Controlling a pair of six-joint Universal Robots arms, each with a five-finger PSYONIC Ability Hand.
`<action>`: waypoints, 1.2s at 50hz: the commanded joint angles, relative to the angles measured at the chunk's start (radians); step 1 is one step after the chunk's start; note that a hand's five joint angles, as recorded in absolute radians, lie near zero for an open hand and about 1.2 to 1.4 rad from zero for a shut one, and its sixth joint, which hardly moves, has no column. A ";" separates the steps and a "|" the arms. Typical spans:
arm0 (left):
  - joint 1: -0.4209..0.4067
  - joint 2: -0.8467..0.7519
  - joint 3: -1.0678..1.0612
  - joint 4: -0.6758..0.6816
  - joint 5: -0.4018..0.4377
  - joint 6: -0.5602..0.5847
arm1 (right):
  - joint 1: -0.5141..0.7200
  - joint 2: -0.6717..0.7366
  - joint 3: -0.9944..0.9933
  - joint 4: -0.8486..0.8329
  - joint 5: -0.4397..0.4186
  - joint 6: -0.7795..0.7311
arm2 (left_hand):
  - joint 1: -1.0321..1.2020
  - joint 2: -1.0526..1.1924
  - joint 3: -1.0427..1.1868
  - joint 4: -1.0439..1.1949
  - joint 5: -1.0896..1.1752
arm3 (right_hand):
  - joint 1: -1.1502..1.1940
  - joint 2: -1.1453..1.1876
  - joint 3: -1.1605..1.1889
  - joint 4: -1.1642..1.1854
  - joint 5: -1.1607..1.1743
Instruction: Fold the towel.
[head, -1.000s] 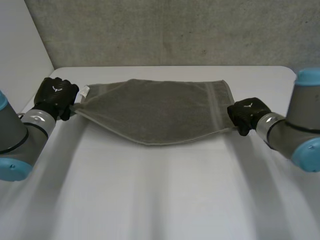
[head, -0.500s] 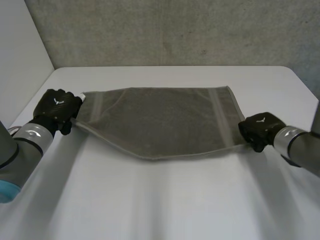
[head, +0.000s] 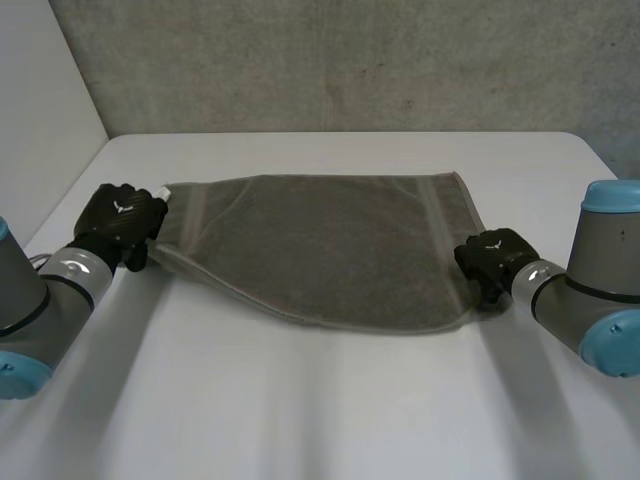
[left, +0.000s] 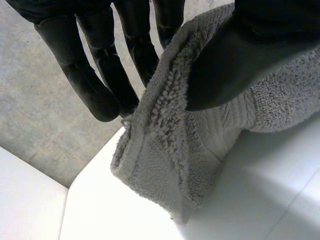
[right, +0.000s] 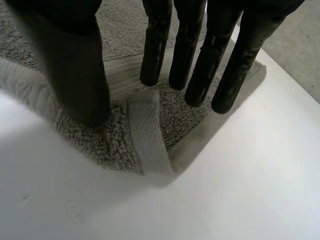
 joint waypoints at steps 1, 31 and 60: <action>-0.001 -0.003 0.001 -0.001 0.000 0.000 | -0.013 -0.065 0.019 0.084 -0.022 -0.007 | -0.056 -0.124 -0.154 -0.118 -0.271 | -0.121 -0.124 -0.123 -0.118 -0.104; 0.000 -0.004 0.001 -0.001 0.006 -0.001 | -0.039 -0.145 0.175 0.089 -0.055 -0.110 | -0.056 -0.124 -0.154 -0.118 -0.271 | -0.174 -0.177 -0.176 -0.171 -0.157; 0.002 0.019 -0.017 -0.010 0.008 -0.003 | -0.056 -0.190 0.165 -0.002 -0.046 -0.098 | -0.056 -0.124 -0.154 -0.118 -0.271 | 0.720 0.718 0.719 0.723 0.737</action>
